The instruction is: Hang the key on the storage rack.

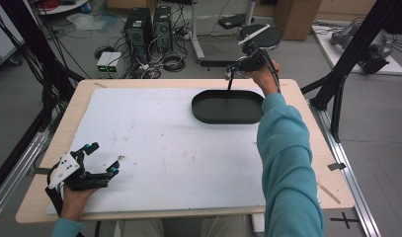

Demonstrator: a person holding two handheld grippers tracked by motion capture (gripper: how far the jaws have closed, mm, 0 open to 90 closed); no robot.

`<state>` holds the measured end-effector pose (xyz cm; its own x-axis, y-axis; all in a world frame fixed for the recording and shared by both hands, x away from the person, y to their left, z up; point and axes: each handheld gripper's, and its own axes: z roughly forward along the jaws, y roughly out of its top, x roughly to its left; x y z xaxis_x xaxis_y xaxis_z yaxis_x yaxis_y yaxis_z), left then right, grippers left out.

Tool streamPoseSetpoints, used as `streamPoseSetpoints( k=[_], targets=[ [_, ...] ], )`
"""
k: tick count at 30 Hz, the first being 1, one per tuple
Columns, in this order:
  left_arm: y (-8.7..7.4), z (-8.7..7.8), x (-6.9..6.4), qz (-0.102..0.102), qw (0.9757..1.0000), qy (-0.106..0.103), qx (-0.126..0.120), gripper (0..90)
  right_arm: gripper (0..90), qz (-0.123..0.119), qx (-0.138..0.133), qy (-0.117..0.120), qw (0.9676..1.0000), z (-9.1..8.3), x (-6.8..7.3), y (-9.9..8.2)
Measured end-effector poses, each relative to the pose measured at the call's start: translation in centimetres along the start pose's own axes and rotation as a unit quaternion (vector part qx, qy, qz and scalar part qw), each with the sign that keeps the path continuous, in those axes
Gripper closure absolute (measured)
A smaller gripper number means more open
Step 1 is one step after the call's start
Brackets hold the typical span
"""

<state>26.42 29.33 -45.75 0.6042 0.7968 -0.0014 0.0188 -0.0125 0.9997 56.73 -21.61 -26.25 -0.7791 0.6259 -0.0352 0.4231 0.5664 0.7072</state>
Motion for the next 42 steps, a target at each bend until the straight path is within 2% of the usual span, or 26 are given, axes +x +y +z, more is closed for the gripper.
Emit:
streamPoseSetpoints(
  k=[2,5,8,13,16,19,23,24,26,28,30,32,34,35,36,38,39,40,41,42],
  targets=[
    [0.0,0.0,0.0,0.0,1.0,-0.001,0.001,1.7,88.7,-0.003,-0.002,0.0,1.0,0.1,-0.1,0.0],
    [0.0,0.0,0.0,0.0,1.0,0.0,0.0,1.7,88.6,0.007,-0.001,0.002,1.0,0.1,-0.2,-0.1],
    [0.0,0.0,0.0,0.0,1.0,-0.001,0.001,1.7,88.5,-0.004,-0.007,0.001,1.0,0.3,-0.4,-0.1],
    [0.0,0.0,0.0,0.0,1.0,-0.001,0.001,1.7,87.2,-0.002,-0.007,-0.001,1.0,0.4,-0.5,-0.2],
    [0.0,0.0,0.0,0.0,1.0,-0.001,0.001,1.7,86.1,-0.009,-0.005,-0.003,0.9999,0.6,-0.7,-0.3],
    [0.0,0.0,0.0,0.0,1.0,-0.002,0.002,1.7,84.5,0.003,-0.011,-0.007,0.9999,0.2,-0.7,-0.4],
    [0.0,0.0,0.0,-0.002,1.0,-0.002,0.0,1.7,83.3,-0.009,-0.009,-0.007,0.9999,0.0,-0.8,-0.5],
    [0.0,0.1,0.0,-0.001,1.0,-0.001,0.0,1.7,82.6,-0.002,-0.008,-0.008,0.9999,-0.2,-0.7,-0.5],
    [0.0,0.0,0.0,-0.002,1.0,-0.001,0.001,1.7,80.0,-0.001,-0.016,-0.009,0.9998,-0.6,-0.7,-0.5],
    [0.0,0.0,0.0,-0.001,1.0,-0.001,0.002,1.7,73.8,-0.001,-0.017,-0.01,0.9998,-0.9,-0.4,-0.5],
    [0.0,0.0,0.0,-0.003,1.0,-0.002,0.001,1.7,58.3,-0.005,-0.021,-0.015,0.9997,-1.3,-0.1,-0.5],
    [0.0,0.0,0.0,-0.005,1.0,-0.002,0.0,1.7,30.9,0.003,-0.029,-0.023,0.9993,-1.8,0.5,-0.4],
    [0.0,0.0,0.1,-0.005,1.0,-0.003,-0.001,1.7,14.9,0.011,-0.034,-0.031,0.9989,-2.4,1.2,-0.4],
    [0.0,0.0,0.1,-0.005,1.0,-0.003,-0.001,1.7,9.9,0.017,-0.042,-0.035,0.9984,-2.8,1.7,-0.5],
    [0.0,0.0,0.1,-0.005,1.0,-0.004,-0.002,1.7,9.5,0.017,-0.064,-0.036,0.9972,-3.5,2.3,-0.7],
    [0.0,0.0,0.1,-0.006,1.0,-0.005,-0.002,1.7,0.7,0.018,-0.099,-0.022,0.9947,-4.4,3.2,-1.2],
    [0.0,0.0,0.1,-0.006,1.0,-0.005,-0.001,1.7,0.4,0.022,-0.105,-0.014,0.9941,-4.7,3.6,-1.5],
    [0.0,0.0,0.1,-0.006,1.0,-0.004,-0.001,1.7,0.5,0.022,-0.101,-0.006,0.9947,-5.1,4.1,-1.9],
    [0.0,0.0,0.1,-0.007,1.0,-0.005,-0.001,1.7,0.4,0.015,-0.098,-0.005,0.995,-5.6,4.7,-2.4],
    [0.0,0.0,0.1,-0.007,1.0,-0.005,-0.001,1.7,0.4,0.006,-0.106,-0.012,0.9942,-6.1,5.2,-2.9]
  ],
)
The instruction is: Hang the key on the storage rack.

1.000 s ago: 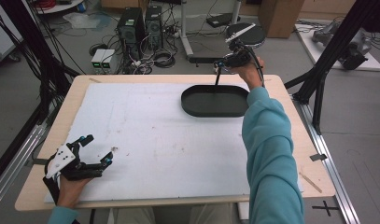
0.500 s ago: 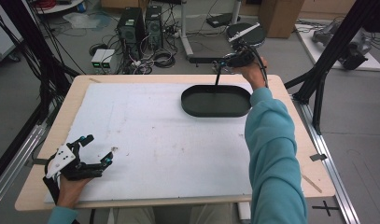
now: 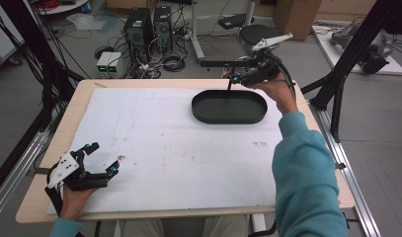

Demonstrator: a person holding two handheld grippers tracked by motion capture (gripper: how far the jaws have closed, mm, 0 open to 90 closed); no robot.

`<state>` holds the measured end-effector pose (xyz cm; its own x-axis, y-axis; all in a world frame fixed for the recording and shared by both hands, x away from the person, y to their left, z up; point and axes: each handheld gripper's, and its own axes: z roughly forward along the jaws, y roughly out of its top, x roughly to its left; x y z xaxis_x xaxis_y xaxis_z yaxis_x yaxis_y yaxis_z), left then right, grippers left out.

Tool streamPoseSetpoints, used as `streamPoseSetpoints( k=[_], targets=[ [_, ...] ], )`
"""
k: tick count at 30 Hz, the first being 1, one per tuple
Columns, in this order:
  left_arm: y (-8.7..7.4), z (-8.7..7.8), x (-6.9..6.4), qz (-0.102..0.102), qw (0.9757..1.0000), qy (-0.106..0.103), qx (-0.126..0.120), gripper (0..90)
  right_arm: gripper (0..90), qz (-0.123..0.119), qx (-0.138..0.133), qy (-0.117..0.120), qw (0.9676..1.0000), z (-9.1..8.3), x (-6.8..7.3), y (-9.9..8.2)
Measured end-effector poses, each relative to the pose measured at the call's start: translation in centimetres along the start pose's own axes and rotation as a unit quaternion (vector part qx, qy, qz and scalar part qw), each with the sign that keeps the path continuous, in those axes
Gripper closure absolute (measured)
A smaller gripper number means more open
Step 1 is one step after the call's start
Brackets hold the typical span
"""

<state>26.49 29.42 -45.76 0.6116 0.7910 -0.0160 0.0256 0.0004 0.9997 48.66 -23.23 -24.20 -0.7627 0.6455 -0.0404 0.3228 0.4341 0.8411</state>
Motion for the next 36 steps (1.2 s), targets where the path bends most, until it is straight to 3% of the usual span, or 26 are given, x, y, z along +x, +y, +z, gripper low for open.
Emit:
streamPoseSetpoints(
  k=[4,9,16,21,25,31,34,36],
  targets=[
    [0.0,-0.1,0.0,0.0,1.0,0.001,-0.002,1.7,0.5,-0.002,-0.038,0.017,0.9991,-2.2,1.6,-2.2],
    [0.0,-0.1,0.0,0.002,1.0,0.003,-0.001,1.7,0.4,0.0,-0.085,0.03,0.9959,-3.8,3.5,-6.6],
    [0.0,-0.1,-0.1,0.004,1.0,0.004,-0.005,1.7,0.4,0.019,-0.156,0.021,0.9873,-4.6,5.5,-13.8],
    [0.0,-0.1,-0.1,0.005,1.0,0.004,-0.004,1.7,0.5,0.024,-0.186,0.009,0.9822,-4.7,6.9,-17.6],
    [0.0,-0.1,-0.1,0.004,1.0,0.004,-0.002,1.7,0.4,0.019,-0.193,-0.001,0.981,-4.2,7.5,-20.2],
    [0.0,0.0,-0.2,0.008,1.0,0.005,-0.002,1.7,0.4,0.044,-0.213,-0.019,0.9759,-3.9,8.0,-23.3],
    [0.0,0.0,-0.2,0.008,0.9999,0.006,-0.002,1.7,0.4,0.053,-0.228,-0.025,0.972,-3.8,8.2,-24.3],
    [0.0,-0.1,-0.2,0.009,0.9999,0.005,-0.002,1.7,0.4,0.055,-0.229,-0.035,0.9712,-3.6,8.4,-25.1]
  ],
)
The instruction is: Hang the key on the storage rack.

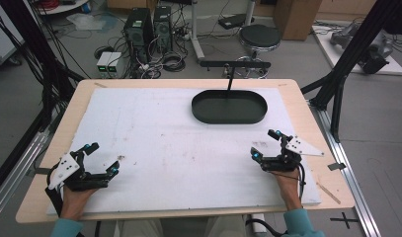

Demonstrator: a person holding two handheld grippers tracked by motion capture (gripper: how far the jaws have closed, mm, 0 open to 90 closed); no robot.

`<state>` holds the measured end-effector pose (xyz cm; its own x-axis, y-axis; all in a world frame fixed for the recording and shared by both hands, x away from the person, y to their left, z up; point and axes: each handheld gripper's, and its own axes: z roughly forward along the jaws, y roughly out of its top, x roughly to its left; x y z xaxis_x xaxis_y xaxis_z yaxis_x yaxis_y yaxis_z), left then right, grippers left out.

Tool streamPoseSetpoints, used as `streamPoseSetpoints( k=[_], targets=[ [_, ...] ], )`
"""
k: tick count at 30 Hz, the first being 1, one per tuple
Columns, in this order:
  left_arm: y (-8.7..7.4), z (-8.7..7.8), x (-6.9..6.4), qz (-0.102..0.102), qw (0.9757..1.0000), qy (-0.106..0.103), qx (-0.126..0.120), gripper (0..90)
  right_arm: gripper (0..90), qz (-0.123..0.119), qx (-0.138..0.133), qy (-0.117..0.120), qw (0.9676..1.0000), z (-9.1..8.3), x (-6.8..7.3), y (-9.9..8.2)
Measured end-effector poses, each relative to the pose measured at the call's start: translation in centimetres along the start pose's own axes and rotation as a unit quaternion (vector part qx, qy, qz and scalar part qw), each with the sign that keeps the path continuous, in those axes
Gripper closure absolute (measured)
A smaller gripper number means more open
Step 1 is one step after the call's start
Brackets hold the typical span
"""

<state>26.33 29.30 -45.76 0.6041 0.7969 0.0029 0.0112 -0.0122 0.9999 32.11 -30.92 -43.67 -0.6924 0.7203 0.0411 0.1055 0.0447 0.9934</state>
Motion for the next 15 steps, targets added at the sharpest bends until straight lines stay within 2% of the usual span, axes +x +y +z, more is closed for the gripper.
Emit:
streamPoseSetpoints(
  k=[4,5,7,15],
  targets=[
    [0.0,0.0,0.0,0.002,1.0,0.0,0.0,1.7,0.4,-0.006,-0.011,-0.001,0.9999,-0.3,0.2,-1.3],
    [0.0,0.0,0.0,0.003,1.0,0.0,0.0,1.7,0.4,-0.009,-0.016,-0.005,0.9998,-0.4,0.3,-1.3],
    [0.0,0.0,0.0,0.001,1.0,0.001,0.0,1.7,0.4,-0.01,-0.02,0.001,0.9997,-0.5,0.3,-1.4],
    [0.0,0.0,0.0,0.002,1.0,0.001,-0.001,1.7,0.5,-0.026,-0.015,-0.007,0.9995,-0.4,0.6,-1.4]
  ],
)
